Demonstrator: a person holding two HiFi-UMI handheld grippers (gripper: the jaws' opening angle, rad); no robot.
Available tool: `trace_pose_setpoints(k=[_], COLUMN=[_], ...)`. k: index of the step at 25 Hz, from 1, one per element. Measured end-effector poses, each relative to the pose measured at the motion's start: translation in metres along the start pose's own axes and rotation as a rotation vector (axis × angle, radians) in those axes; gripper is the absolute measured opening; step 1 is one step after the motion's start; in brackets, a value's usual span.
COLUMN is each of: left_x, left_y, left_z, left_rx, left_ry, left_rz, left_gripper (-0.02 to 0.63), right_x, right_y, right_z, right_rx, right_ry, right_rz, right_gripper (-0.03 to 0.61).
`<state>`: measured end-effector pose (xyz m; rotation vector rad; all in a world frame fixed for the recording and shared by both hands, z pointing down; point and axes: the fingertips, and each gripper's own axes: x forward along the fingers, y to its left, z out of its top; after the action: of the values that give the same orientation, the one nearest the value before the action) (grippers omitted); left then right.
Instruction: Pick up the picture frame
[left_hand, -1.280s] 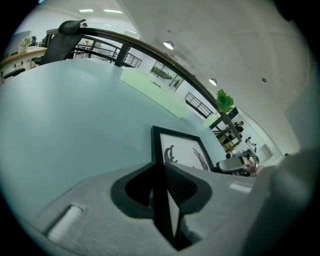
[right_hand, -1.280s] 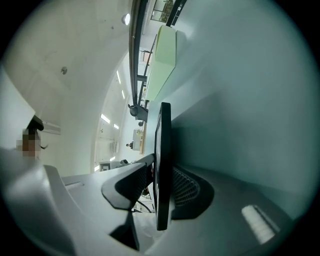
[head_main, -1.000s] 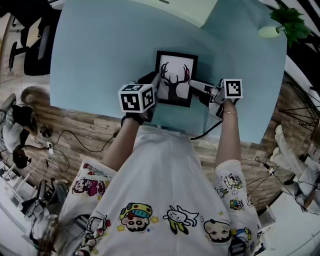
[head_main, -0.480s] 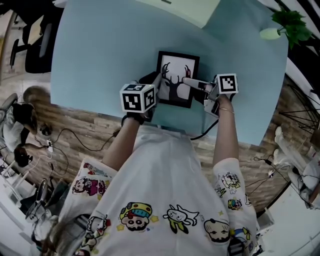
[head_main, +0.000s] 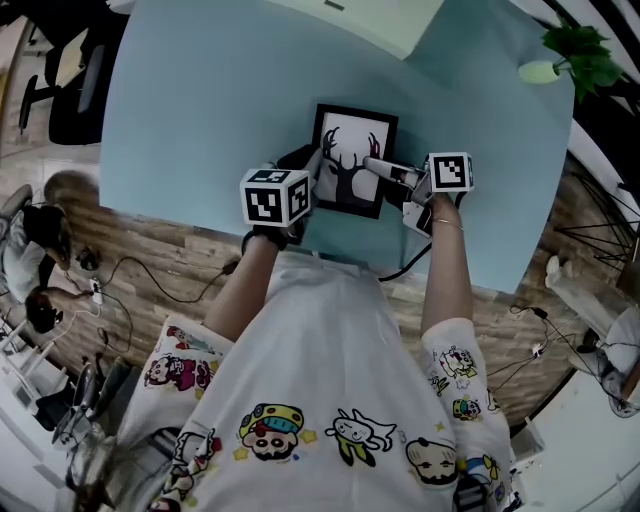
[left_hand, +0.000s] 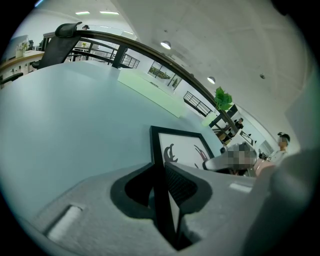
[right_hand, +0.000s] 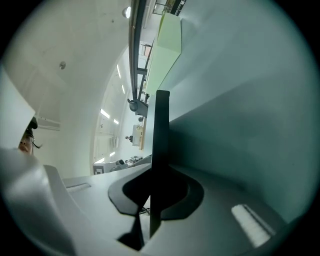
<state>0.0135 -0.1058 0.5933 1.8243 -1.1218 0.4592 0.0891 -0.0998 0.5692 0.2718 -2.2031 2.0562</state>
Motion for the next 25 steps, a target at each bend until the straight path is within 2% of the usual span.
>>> trace_pose_setpoints(k=[3, 9, 19, 25], left_x=[0.000, 0.000, -0.015, -0.028], left_y=[0.000, -0.001, -0.004, -0.010], left_z=[0.000, 0.000, 0.025, 0.041], left_rx=[0.005, 0.036, 0.082, 0.119], left_ry=[0.001, -0.005, -0.085, -0.128], left_rz=[0.000, 0.007, 0.011, 0.000], left_gripper=[0.066, 0.069, 0.075, 0.075], right_x=[-0.006, 0.000, -0.004, -0.005], right_y=[-0.011, 0.009, 0.015, 0.037], right_z=[-0.002, -0.001, 0.001, 0.005], right_rx=[0.021, -0.004, -0.027, -0.066], right_ry=[-0.010, -0.036, -0.056, -0.103], right_rz=[-0.060, 0.043, 0.015, 0.025], right_gripper=[0.035, 0.034, 0.032, 0.032])
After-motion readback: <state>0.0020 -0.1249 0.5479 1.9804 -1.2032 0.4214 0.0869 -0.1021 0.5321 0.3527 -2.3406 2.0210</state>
